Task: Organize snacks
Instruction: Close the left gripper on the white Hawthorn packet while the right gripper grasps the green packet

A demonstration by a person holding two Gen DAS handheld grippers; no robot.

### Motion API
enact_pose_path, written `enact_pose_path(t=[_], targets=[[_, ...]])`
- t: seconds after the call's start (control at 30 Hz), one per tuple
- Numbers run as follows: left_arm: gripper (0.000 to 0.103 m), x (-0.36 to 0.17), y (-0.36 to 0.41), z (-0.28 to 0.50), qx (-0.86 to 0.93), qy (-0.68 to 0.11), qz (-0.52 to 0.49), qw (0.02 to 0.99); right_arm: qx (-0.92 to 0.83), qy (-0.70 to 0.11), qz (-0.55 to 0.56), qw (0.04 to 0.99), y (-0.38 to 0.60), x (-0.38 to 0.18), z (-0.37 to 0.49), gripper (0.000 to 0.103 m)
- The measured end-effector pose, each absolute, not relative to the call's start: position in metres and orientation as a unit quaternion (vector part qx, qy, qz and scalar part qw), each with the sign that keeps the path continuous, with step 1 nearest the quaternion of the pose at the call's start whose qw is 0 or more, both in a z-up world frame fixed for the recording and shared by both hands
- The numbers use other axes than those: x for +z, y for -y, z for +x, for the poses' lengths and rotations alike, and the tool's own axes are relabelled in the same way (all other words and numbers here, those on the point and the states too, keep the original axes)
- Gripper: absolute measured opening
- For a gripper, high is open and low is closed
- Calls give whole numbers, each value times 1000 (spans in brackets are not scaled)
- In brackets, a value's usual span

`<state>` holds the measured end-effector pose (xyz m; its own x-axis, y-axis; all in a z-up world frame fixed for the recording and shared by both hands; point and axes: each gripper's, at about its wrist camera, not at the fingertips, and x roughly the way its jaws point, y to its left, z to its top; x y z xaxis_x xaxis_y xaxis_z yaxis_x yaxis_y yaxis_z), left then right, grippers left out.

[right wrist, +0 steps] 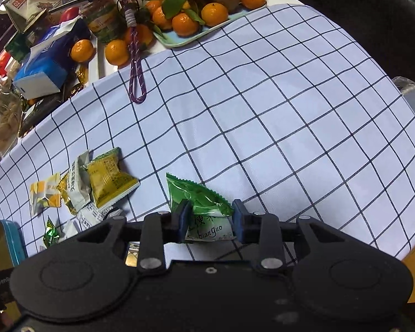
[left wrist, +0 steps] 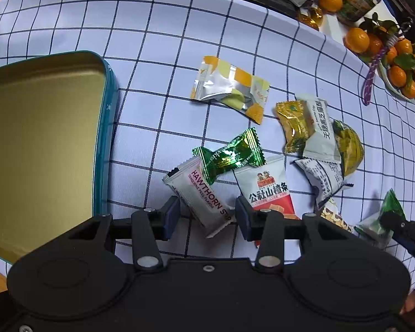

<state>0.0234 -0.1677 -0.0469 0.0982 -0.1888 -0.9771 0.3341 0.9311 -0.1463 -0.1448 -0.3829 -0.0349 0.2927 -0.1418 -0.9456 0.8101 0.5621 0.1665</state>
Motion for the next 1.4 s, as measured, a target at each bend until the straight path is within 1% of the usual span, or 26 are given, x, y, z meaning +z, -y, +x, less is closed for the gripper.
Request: enact_pose_path(t=[0.27, 0.33, 0.47, 0.5, 0.53, 0.57, 0.67, 0.8, 0.9, 1.23, 1.37, 1.4], targets=[[51, -50, 173, 30, -160, -645, 49, 746, -327, -497, 364, 716, 389, -40, -150, 38], [51, -50, 174, 30, -157, -642, 56, 749, -327, -498, 368, 714, 390, -42, -151, 43], [50, -52, 179, 27, -156, -633, 76, 754, -330, -494, 372, 713, 391, -44, -154, 49], [49, -52, 178, 27, -155, -631, 80, 756, -330, -493, 372, 714, 391, -44, -154, 51], [41, -52, 178, 26, -153, -628, 86, 758, -331, -492, 372, 714, 391, -45, -154, 52], [37, -52, 177, 26, -153, -626, 93, 759, -332, -491, 372, 714, 391, -45, -154, 53], [33, -52, 178, 25, -160, -627, 94, 756, -334, -490, 371, 715, 390, -46, -153, 55], [32, -51, 176, 25, -169, -637, 78, 748, -321, -496, 373, 715, 389, -45, -151, 55], [31, -46, 176, 22, -171, -633, 85, 751, -323, -492, 373, 717, 389, -46, -150, 56], [31, -37, 173, 14, -183, -618, 110, 757, -346, -484, 341, 728, 383, -51, -134, 66], [31, -34, 171, 14, -185, -613, 115, 760, -352, -486, 320, 733, 378, -52, -130, 66], [31, -32, 169, 13, -186, -611, 117, 761, -352, -486, 315, 735, 376, -51, -129, 62]])
